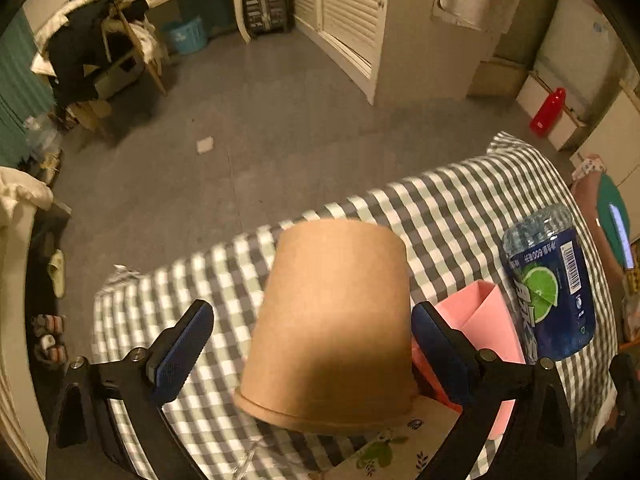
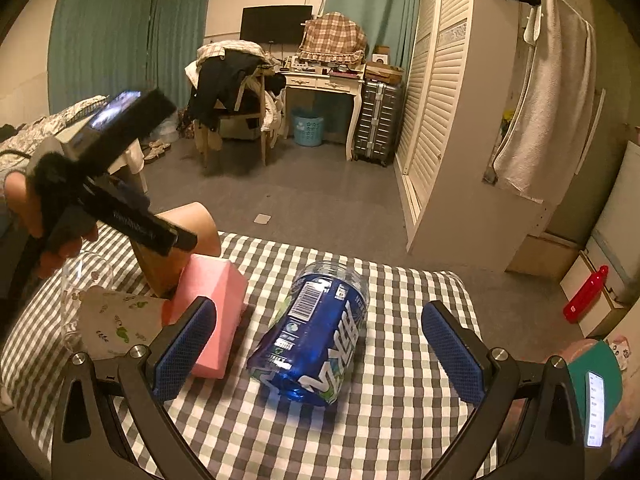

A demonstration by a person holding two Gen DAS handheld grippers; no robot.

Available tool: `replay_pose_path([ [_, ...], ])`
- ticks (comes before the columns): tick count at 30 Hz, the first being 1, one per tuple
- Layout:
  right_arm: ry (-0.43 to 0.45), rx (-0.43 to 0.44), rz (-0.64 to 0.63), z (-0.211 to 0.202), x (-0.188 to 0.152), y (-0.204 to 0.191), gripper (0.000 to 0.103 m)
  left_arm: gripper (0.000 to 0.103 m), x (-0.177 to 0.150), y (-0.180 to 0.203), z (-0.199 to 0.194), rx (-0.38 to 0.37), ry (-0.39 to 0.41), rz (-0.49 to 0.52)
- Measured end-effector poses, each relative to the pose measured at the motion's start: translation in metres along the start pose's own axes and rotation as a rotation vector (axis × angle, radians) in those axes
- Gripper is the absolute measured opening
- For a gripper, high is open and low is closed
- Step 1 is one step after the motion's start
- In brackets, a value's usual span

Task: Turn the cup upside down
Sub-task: 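Reach the left gripper to the brown kraft cup and grasp it, then lift the brown cup with the left gripper and carry it toward the right gripper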

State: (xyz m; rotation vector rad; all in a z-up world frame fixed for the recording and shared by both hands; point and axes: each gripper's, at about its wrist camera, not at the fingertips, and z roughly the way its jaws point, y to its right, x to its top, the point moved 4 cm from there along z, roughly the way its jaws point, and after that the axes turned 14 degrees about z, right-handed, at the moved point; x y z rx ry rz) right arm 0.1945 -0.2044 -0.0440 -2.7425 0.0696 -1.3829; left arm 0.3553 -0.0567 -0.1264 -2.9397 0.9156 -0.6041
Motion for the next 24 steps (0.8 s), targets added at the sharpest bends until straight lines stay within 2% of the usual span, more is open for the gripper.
replay_pose_path([
  [1, -0.001, -0.002, 0.003, 0.000, -0.001, 0.001, 0.103, 0.093, -0.001, 0.000, 0.003, -0.022, -0.008, -0.008],
  [2, -0.004, -0.004, 0.006, 0.001, -0.002, 0.003, 0.103, 0.084, -0.002, 0.001, 0.005, -0.039, -0.010, -0.016],
  [8, -0.018, -0.014, 0.033, -0.001, -0.008, 0.011, 0.103, 0.083, -0.002, 0.006, -0.008, -0.012, 0.030, -0.019],
  [14, 0.010, -0.035, 0.046, -0.024, -0.005, 0.014, 0.103, 0.083, -0.004, 0.007, -0.076, 0.047, 0.143, -0.044],
  [19, 0.053, -0.031, 0.050, -0.057, -0.002, 0.014, 0.103, 0.083, -0.023, 0.034, -0.146, 0.089, 0.241, -0.006],
  [22, 0.066, -0.027, 0.061, -0.078, -0.004, 0.017, 0.103, 0.083, -0.045, 0.056, -0.164, 0.082, 0.250, -0.006],
  [24, 0.068, -0.028, 0.066, -0.090, -0.008, 0.019, 0.103, 0.083, -0.065, 0.072, -0.164, 0.049, 0.233, -0.023],
])
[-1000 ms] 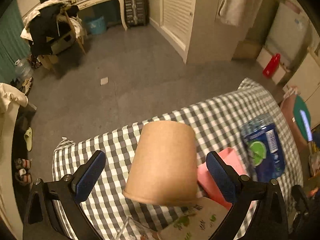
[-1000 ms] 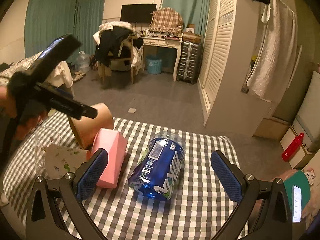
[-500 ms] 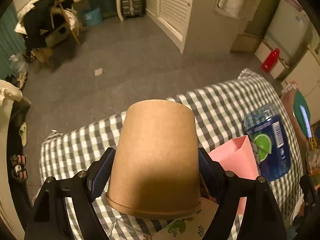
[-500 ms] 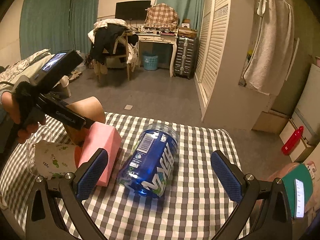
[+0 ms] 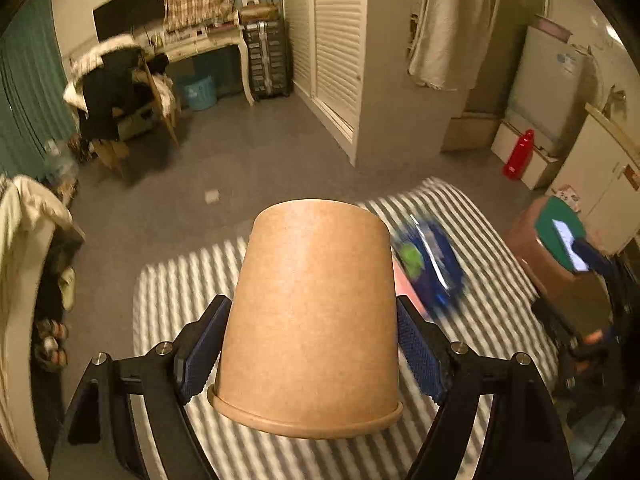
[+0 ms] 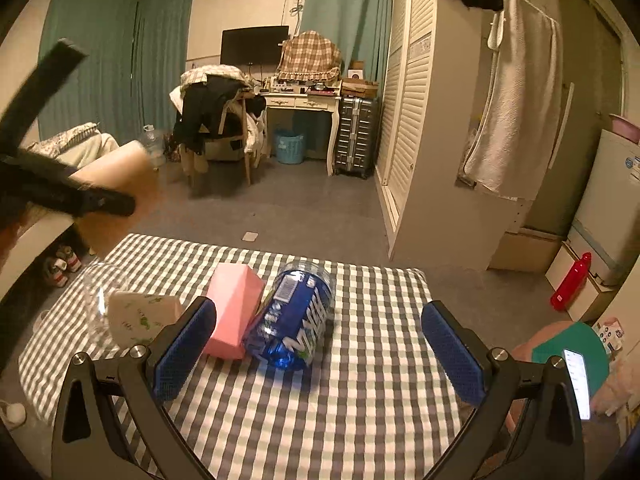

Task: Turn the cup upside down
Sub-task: 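Lift the brown cup with the left gripper and carry it toward the right gripper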

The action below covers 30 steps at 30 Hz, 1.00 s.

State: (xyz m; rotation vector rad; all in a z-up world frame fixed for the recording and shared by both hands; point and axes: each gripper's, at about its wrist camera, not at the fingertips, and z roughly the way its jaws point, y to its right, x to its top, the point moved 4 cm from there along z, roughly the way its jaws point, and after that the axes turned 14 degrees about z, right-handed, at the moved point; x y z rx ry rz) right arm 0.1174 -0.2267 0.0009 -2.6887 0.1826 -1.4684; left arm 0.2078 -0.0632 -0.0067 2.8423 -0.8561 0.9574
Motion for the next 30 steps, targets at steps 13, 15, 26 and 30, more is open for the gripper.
replay_pose_path([
  [13, -0.066, -0.021, 0.023, -0.028, -0.041, 0.028, 0.103, 0.083, -0.089, 0.075, 0.046, -0.034, -0.137, -0.153],
  [15, -0.070, -0.025, 0.026, -0.029, -0.045, 0.030, 0.103, 0.083, -0.092, 0.081, 0.051, -0.024, -0.141, -0.163],
  [26, -0.099, -0.023, 0.055, -0.026, -0.054, 0.034, 0.103, 0.086, -0.100, 0.082, 0.064, -0.027, -0.175, -0.182],
  [30, -0.100, -0.015, 0.064, -0.028, -0.056, 0.034, 0.103, 0.094, -0.097, 0.086, 0.056, -0.030, -0.161, -0.169],
])
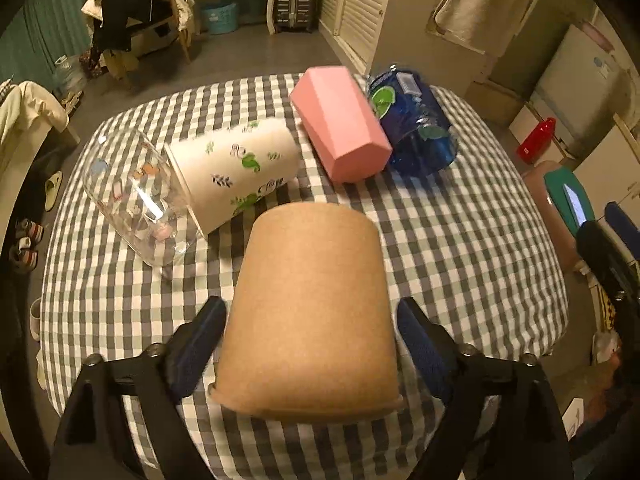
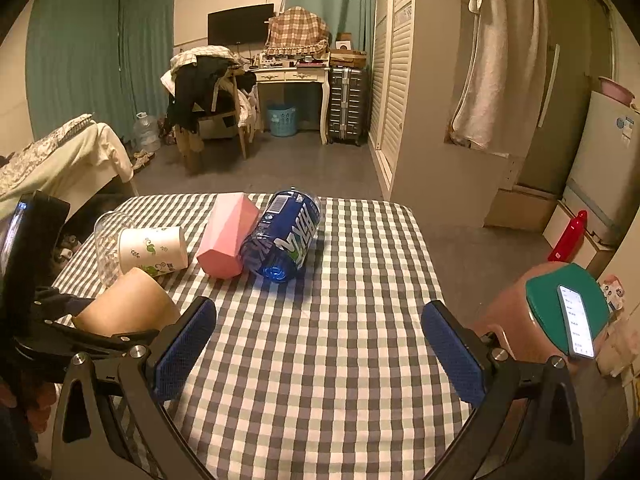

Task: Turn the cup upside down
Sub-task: 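Lift the brown cup with the left gripper and carry it toward the right gripper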

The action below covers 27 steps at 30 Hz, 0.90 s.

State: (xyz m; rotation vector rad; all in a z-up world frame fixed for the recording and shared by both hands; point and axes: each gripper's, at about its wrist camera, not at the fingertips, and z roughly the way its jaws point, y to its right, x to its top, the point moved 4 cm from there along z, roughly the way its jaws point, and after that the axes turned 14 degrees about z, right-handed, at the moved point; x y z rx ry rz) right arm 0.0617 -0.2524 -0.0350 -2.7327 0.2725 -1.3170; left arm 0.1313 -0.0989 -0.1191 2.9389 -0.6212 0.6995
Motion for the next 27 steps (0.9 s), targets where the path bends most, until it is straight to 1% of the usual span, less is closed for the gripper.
replay_pose_path([
  [3, 0.003, -0.002, 0.001, -0.005, 0.001, -0.001, 0.103, 0.100, 0.004, -0.001, -0.016, -0.002, 0.044, 0.001],
  [7, 0.020, -0.003, -0.001, -0.013, 0.004, -0.005, 0.103, 0.100, 0.006, -0.009, -0.043, 0.000, 0.113, -0.008],
  [10, 0.024, 0.001, -0.007, -0.021, 0.007, -0.011, 0.103, 0.100, 0.001, -0.026, -0.066, 0.045, 0.190, -0.012],
  [14, 0.021, -0.005, -0.032, -0.028, 0.007, -0.026, 0.103, 0.101, -0.012, -0.057, -0.085, 0.123, 0.247, -0.045],
  [17, 0.016, -0.004, -0.043, -0.030, 0.004, -0.042, 0.103, 0.101, -0.025, -0.081, -0.095, 0.161, 0.295, -0.090],
  [18, 0.015, -0.001, -0.043, -0.030, 0.002, -0.048, 0.103, 0.101, -0.031, -0.090, -0.099, 0.181, 0.322, -0.104],
  [22, 0.006, 0.016, -0.044, -0.027, -0.004, -0.072, 0.103, 0.101, -0.049, -0.109, -0.107, 0.253, 0.390, -0.114],
  [24, -0.013, 0.028, -0.057, -0.023, -0.010, -0.087, 0.103, 0.101, -0.058, -0.117, -0.107, 0.286, 0.414, -0.122],
  [27, -0.062, 0.030, -0.076, -0.014, -0.018, -0.107, 0.103, 0.101, -0.069, -0.124, -0.103, 0.269, 0.431, -0.134],
])
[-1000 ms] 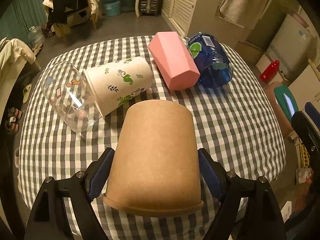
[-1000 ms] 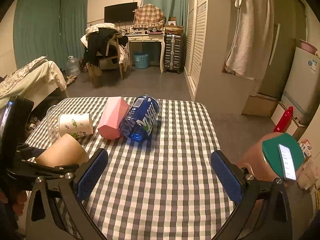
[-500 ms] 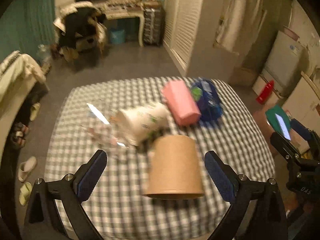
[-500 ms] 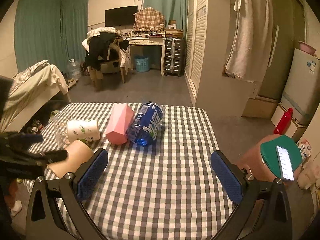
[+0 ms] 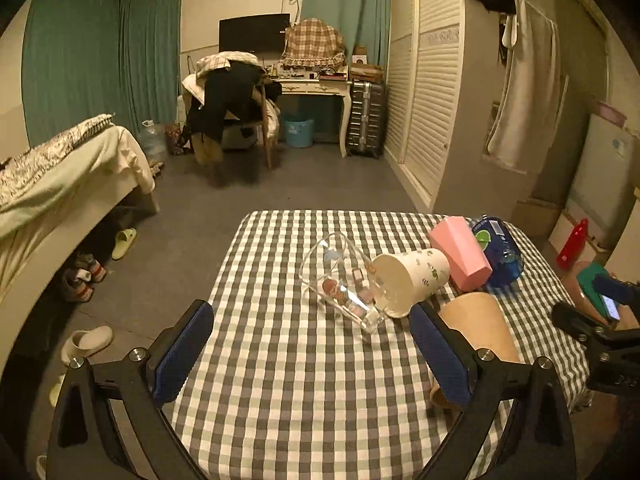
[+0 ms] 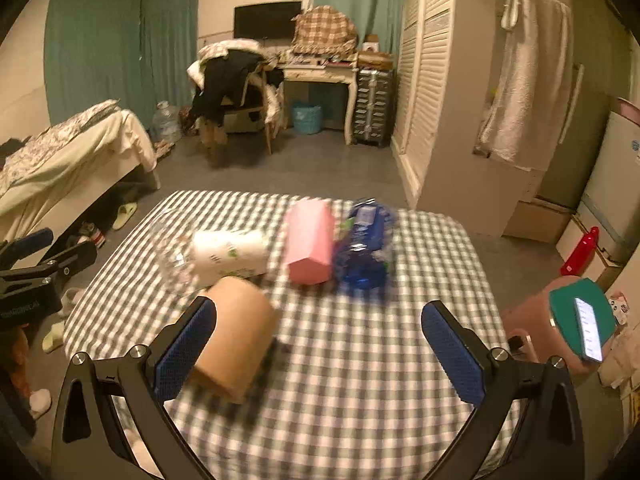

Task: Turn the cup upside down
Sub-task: 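Lift the brown cup with the left gripper and carry it toward the right gripper, then grasp the brown cup with the right gripper while the left gripper releases it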

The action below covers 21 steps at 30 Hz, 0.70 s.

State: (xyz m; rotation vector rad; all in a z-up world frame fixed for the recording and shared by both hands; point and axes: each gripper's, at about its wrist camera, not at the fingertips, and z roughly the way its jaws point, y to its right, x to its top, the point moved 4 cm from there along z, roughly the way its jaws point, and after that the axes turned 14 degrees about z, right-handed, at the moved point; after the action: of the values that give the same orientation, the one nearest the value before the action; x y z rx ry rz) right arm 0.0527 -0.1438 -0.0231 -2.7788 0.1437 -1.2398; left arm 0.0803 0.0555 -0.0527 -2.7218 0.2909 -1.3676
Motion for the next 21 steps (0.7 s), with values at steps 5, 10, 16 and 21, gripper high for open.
replay_pose_path([
  [5, -0.134, -0.019, -0.007, 0.026, 0.000, -0.020, 0.103, 0.101, -0.019, -0.004, 0.010, 0.001, -0.009, 0.016],
  [10, -0.294, -0.033, 0.058, 0.061, 0.001, -0.019, 0.103, 0.101, -0.035, -0.006, 0.025, 0.002, -0.039, 0.033],
  [16, -0.424, -0.036, 0.094, 0.100, 0.005, -0.025, 0.103, 0.101, -0.042, -0.016, 0.044, -0.008, -0.077, 0.032],
  [21, -0.577, 0.012, 0.113, 0.132, 0.001, -0.029, 0.103, 0.101, -0.045, -0.024, 0.059, -0.006, -0.098, 0.027],
])
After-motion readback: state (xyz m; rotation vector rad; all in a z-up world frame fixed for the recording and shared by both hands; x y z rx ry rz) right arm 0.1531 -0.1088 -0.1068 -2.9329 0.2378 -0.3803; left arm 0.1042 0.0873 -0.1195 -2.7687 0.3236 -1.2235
